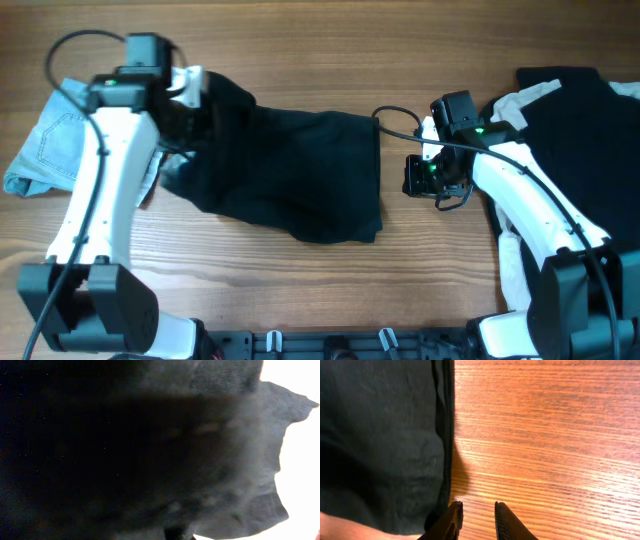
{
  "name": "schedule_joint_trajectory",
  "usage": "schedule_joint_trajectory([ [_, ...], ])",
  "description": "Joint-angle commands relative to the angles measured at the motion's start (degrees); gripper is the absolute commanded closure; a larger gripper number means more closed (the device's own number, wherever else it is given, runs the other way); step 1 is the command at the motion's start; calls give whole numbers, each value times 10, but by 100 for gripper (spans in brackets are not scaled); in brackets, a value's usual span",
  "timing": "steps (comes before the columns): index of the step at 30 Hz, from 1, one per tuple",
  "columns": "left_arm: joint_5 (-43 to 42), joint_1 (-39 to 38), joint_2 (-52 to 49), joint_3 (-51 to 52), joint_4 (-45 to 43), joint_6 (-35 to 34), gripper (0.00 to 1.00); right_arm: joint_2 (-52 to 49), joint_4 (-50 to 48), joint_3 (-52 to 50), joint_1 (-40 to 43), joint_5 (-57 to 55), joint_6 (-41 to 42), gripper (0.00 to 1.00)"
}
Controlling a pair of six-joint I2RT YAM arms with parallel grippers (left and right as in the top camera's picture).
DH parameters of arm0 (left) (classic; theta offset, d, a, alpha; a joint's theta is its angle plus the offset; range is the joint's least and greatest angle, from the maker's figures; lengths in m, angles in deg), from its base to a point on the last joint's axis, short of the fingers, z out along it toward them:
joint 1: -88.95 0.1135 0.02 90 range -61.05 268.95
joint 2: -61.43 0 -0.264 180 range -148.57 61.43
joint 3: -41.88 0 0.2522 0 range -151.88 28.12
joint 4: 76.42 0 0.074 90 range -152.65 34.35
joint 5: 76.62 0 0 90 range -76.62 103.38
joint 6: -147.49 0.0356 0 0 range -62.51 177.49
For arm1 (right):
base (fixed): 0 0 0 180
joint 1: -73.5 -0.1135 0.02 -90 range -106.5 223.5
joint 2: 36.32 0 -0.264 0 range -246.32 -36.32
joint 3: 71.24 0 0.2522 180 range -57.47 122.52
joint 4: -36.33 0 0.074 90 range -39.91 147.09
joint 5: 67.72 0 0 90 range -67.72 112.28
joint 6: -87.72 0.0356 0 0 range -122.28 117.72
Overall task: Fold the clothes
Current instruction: 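Lift the left end with the left gripper and fold it toward the right gripper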
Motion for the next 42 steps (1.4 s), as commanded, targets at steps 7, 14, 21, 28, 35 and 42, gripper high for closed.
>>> schedule_joint_trajectory([
  [7, 12, -189, -66, 18, -115, -255, 96, 4, 0, 5, -1, -44, 47, 70],
  [14, 21, -272, -144, 19, -164, -292, 96, 4, 0, 5, -1, -46, 46, 69],
  [21, 16, -275, -82, -42, -102, -278, 96, 4, 7, 4, -1, -46, 46, 68],
  [28, 15, -330, -113, -42, -172, -323, 96, 4, 7, 4, -1, -46, 47, 67],
  [35, 24, -371, -200, -42, -212, -374, 92, 4, 16, 4, -1, -48, 47, 68],
  [42, 25, -369, -177, -42, -197, -364, 96, -33, -70, -44, -1, -45, 73, 94],
])
